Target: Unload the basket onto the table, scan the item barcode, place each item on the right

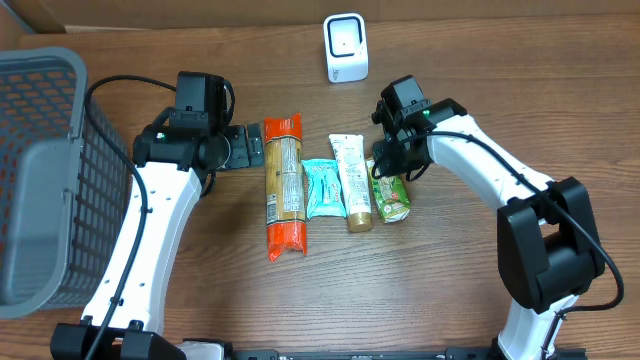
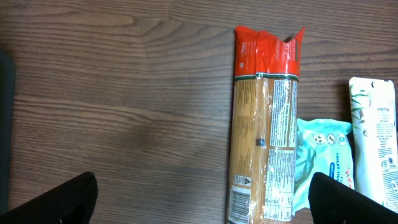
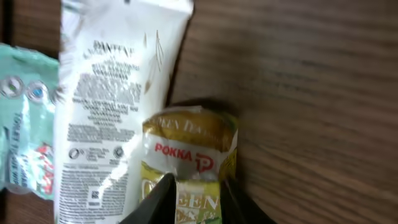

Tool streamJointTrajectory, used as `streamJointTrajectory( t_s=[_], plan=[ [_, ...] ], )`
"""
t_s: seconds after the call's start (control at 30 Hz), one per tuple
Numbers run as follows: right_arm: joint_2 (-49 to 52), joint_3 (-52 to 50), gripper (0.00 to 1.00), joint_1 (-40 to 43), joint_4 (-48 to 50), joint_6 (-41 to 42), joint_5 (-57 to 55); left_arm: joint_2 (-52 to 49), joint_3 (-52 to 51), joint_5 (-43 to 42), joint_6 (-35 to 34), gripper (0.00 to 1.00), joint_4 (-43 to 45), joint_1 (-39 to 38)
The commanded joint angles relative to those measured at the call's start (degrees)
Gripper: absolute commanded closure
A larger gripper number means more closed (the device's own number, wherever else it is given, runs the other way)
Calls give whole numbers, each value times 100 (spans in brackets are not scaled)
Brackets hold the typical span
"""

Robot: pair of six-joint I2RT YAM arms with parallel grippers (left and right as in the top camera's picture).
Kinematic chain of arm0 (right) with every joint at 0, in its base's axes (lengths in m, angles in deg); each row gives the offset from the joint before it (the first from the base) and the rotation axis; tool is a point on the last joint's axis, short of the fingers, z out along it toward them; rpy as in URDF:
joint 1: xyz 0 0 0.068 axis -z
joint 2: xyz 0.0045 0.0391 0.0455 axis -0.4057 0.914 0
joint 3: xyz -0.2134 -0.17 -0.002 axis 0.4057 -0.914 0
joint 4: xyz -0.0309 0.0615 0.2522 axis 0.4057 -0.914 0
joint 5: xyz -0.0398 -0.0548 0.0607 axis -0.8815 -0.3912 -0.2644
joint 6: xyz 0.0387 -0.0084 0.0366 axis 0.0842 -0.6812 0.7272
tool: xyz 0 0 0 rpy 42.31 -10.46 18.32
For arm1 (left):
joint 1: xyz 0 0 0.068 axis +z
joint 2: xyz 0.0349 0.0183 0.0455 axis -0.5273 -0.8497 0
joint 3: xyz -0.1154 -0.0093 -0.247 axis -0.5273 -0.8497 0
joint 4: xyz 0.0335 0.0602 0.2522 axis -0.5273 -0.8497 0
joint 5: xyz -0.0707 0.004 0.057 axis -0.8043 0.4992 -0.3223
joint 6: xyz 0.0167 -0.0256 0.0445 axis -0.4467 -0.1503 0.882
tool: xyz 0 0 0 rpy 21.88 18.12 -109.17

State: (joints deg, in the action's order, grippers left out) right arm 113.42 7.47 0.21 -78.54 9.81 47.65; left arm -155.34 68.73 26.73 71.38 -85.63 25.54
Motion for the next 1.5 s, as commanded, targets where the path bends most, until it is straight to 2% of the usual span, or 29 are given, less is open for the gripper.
streamJointTrajectory(
  t_s=[0.0,0.13,0.23,0.33,0.63,0.97,1.07,1.23,1.47],
  plan=[
    [-164,409,70,-33,13,-221,-85,-15,26,52,129,0,9,-11],
    [-162,415,69,-146,-9,-651,553,-15,26,55,129,0,9,-11],
    [-144,409,87,-304,2,-791,636,-15,26,52,129,0,9,-11],
    [-15,343,92,-442,74,-903,540,-15,26,52,129,0,11,-11],
    [385,334,93,-361,20,-896,24,-15,26,55,129,0,9,-11],
    [389,334,93,302,-129,-750,-278,-15,26,52,129,1,9,-11],
    [389,334,93,551,-516,-243,-831,-15,26,52,129,0,9,-11],
    [389,337,92,1003,-1384,450,-872,-15,26,52,129,0,9,-11],
    [389,337,91,1292,-2680,544,326,-15,26,52,129,0,9,-11]
  ],
)
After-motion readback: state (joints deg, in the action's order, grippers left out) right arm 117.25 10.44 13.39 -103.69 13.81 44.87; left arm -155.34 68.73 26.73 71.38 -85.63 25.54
